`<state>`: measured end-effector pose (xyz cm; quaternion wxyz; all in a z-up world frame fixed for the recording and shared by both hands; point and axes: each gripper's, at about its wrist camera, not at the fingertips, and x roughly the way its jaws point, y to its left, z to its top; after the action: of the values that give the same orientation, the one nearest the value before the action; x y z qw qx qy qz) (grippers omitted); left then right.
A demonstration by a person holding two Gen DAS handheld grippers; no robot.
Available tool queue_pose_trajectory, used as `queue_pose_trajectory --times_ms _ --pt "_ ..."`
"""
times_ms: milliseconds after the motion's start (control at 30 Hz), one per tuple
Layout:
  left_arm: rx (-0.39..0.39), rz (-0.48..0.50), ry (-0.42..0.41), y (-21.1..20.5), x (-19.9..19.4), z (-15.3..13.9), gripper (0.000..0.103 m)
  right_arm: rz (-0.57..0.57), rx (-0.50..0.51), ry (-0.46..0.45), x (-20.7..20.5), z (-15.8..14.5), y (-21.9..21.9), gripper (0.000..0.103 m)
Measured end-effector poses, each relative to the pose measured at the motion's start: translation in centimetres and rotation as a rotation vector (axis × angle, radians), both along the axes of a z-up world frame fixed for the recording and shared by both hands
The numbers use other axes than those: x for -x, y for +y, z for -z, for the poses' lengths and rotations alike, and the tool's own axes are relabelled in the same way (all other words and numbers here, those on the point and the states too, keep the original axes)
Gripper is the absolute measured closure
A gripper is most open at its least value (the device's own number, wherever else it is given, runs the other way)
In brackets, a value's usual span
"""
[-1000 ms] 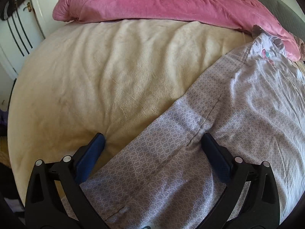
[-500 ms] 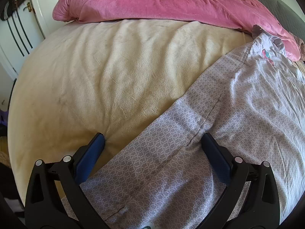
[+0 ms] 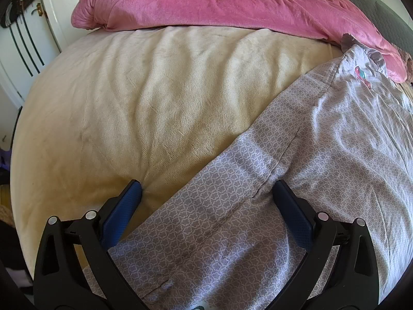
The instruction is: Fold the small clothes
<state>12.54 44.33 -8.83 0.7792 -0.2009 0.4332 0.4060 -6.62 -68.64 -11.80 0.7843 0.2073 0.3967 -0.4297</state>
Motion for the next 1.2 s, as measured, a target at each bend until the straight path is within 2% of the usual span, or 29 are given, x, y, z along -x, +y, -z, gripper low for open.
queue_pose_trajectory --times_ms 1200 --pt "-0.004 -0.005 -0.004 0.18 -0.28 0.15 0.008 -0.001 -0.001 -0.001 0.20 0.14 -0.42 0.004"
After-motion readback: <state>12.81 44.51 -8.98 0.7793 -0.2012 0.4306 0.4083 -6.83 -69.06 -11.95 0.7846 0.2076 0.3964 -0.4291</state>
